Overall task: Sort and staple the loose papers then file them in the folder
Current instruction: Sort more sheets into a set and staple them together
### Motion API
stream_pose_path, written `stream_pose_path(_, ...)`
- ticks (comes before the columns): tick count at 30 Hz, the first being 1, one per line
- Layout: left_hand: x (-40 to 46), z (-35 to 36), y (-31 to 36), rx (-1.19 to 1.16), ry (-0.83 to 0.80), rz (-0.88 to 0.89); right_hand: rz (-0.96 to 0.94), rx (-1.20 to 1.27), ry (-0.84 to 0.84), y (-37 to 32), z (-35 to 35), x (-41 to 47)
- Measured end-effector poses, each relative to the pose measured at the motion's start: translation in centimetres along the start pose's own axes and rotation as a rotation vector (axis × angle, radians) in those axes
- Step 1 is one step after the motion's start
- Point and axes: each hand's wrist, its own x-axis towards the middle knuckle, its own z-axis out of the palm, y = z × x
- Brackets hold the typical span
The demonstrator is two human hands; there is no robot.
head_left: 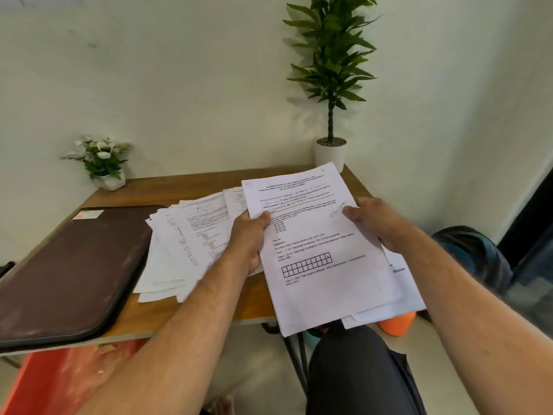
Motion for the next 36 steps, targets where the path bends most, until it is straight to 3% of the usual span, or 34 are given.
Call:
stream_pose_path(8,1.6,6.1,-3.5,0.052,-0.013,-0.082,0.1,-0.039,0.051,3.7,-6.0,-1.3)
stream_pose_path(16,2.2,8.1,-7.7,0.491,0.011,0.078,0.099,-0.3,0.242,6.2,-7.7,-0.5)
stream_pose_path(26,2.9,8.4,-8.4,0.393,0.044,0.199,0.036,-0.287,0.419,8.2,-8.1,-0.8)
stream_pose_path(29,3.0,8.1,-9.4,0.482,0.013,0.192,0.052,-0.35,0.417,8.9,-8.1,-0.8)
stream_pose_path(32,2.9,7.6,-10.0,0.668,0.054,0.297,0.067,-0.467,0.372,9.3,-7.6,-0.7)
stream_pose_path(36,2.4,7.7,-10.2,0.735,0.108,0.381,0.059,-0.596,0.337,9.4,-7.4,-0.8)
